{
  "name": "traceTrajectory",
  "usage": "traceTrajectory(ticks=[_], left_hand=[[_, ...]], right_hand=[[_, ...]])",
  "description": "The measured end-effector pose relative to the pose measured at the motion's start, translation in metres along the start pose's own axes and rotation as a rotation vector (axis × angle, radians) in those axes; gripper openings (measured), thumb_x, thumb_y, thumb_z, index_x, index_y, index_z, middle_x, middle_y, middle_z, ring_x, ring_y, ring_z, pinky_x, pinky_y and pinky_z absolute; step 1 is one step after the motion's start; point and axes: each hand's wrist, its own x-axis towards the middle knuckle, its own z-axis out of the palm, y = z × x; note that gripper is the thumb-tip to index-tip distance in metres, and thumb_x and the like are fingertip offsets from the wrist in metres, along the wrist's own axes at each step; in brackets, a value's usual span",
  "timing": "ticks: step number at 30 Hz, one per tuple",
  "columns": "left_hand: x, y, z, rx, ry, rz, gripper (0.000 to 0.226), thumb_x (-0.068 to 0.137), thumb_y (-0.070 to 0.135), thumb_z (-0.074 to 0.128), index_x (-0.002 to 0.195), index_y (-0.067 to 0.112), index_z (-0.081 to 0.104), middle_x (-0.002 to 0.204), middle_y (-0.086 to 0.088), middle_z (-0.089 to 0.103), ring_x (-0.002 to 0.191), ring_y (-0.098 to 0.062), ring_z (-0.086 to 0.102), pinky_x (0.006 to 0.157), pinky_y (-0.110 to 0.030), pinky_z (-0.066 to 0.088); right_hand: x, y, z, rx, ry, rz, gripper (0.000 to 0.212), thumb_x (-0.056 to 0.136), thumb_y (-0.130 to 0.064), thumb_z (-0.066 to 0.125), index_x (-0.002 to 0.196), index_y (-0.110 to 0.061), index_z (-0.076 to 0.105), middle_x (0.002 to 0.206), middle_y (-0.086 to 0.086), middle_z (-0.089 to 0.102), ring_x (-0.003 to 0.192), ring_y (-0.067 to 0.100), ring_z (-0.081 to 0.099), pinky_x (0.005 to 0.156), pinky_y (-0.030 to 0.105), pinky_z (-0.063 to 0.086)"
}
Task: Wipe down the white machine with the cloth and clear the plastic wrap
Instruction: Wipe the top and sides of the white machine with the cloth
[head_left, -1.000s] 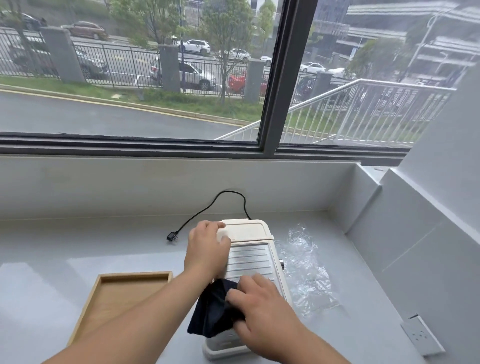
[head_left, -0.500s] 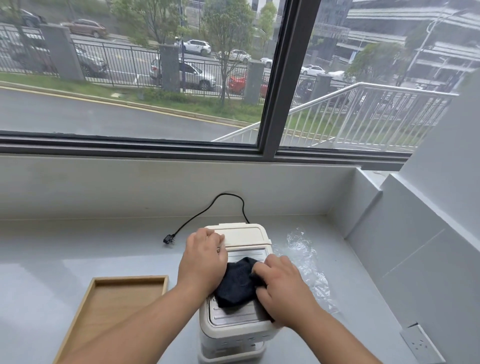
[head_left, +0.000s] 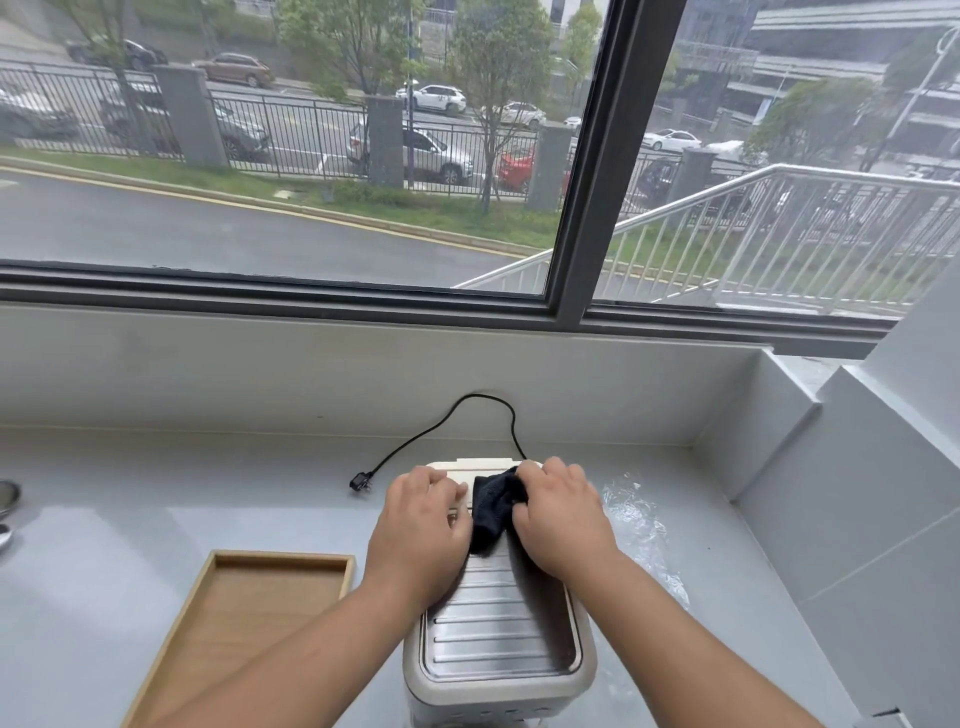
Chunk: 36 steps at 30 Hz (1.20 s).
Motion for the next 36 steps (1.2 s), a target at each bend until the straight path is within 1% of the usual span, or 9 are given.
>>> traceTrajectory(ticks=[5,11,15,17,19,24,27,31,36], left_hand=[[-0.001,0.006,-0.005,0.036,-0.006,-0.007,0.016,0.091,0.032,0.059,0.1,0.021,0.067,0.118,0.006,0.057,0.115,-0.023,0.047,0.092,-0.037,0.045],[-0.007,0.011,-0.016,-0.098,0.042,0.016,0.066,0.088,0.054,0.054,0.148,0.026,0.045,0.153,0.007,0.043,0.139,-0.017,0.038,0.116,-0.04,0.032],[-0.007,0.006,-0.019,-0.192,0.015,-0.059,0.077,0.086,0.069,0.031,0.15,0.029,0.046,0.162,0.003,0.033,0.147,-0.016,0.027,0.122,-0.036,0.023],[-0.005,-0.001,-0.018,-0.273,-0.015,-0.118,0.082,0.081,0.08,0.035,0.142,0.027,0.051,0.157,0.004,0.037,0.143,-0.016,0.032,0.119,-0.035,0.027],[0.0,-0.012,-0.021,-0.315,-0.071,-0.143,0.076,0.072,0.084,0.052,0.126,0.03,0.053,0.143,0.013,0.04,0.13,-0.009,0.041,0.107,-0.03,0.038],[0.02,-0.04,-0.039,-0.318,-0.148,-0.212,0.04,0.072,0.052,0.079,0.08,0.031,0.045,0.092,0.008,0.058,0.079,-0.015,0.056,0.066,-0.031,0.044],[0.026,-0.055,-0.046,-0.398,-0.159,-0.294,0.028,0.08,0.045,0.072,0.09,0.047,0.046,0.088,0.009,0.068,0.078,-0.013,0.066,0.073,-0.037,0.053],[0.028,-0.062,-0.043,-0.486,-0.2,-0.291,0.054,0.079,0.039,0.066,0.106,0.075,0.037,0.086,0.008,0.07,0.076,-0.012,0.07,0.076,-0.04,0.059],[0.033,-0.068,-0.034,-0.856,-0.27,-0.402,0.05,0.07,0.015,0.059,0.108,0.049,0.059,0.075,-0.001,0.067,0.064,-0.019,0.064,0.079,-0.047,0.061]], right_hand=[[0.024,-0.01,-0.006,0.0,-0.003,0.019,0.02,0.091,-0.029,0.05,0.11,-0.021,0.049,0.112,0.007,0.052,0.105,0.033,0.045,0.089,0.043,0.038],[0.04,-0.046,-0.005,0.059,-0.099,-0.059,0.027,0.091,-0.03,0.058,0.113,-0.017,0.05,0.112,0.009,0.053,0.11,0.033,0.049,0.08,0.04,0.038],[0.048,-0.063,-0.017,0.319,-0.26,-0.051,0.036,0.088,-0.048,0.061,0.118,-0.029,0.059,0.106,-0.004,0.062,0.098,0.021,0.059,0.061,0.029,0.036],[0.046,-0.062,-0.023,0.394,-0.302,-0.036,0.046,0.081,-0.059,0.058,0.122,-0.038,0.06,0.108,-0.012,0.067,0.096,0.013,0.063,0.07,0.027,0.047],[0.037,-0.055,-0.029,0.485,-0.301,-0.023,0.06,0.076,-0.062,0.056,0.132,-0.039,0.059,0.122,-0.014,0.069,0.112,0.012,0.065,0.097,0.04,0.052],[0.007,-0.036,-0.023,0.661,-0.228,-0.066,0.045,0.09,-0.03,0.055,0.134,-0.038,0.059,0.122,-0.018,0.07,0.117,0.008,0.063,0.107,0.04,0.048],[-0.018,-0.034,-0.005,0.412,-0.009,-0.131,0.048,0.095,-0.027,0.051,0.141,-0.039,0.052,0.129,-0.024,0.058,0.13,0.011,0.046,0.106,0.03,0.041],[-0.033,-0.037,0.015,0.216,-0.004,-0.151,0.049,0.104,-0.037,0.049,0.152,-0.03,0.047,0.163,-0.005,0.038,0.149,0.013,0.028,0.121,0.028,0.02],[-0.035,-0.042,0.019,0.091,-0.002,-0.122,0.054,0.101,-0.057,0.039,0.153,-0.041,0.04,0.168,-0.006,0.03,0.156,0.024,0.016,0.128,0.042,0.009]])
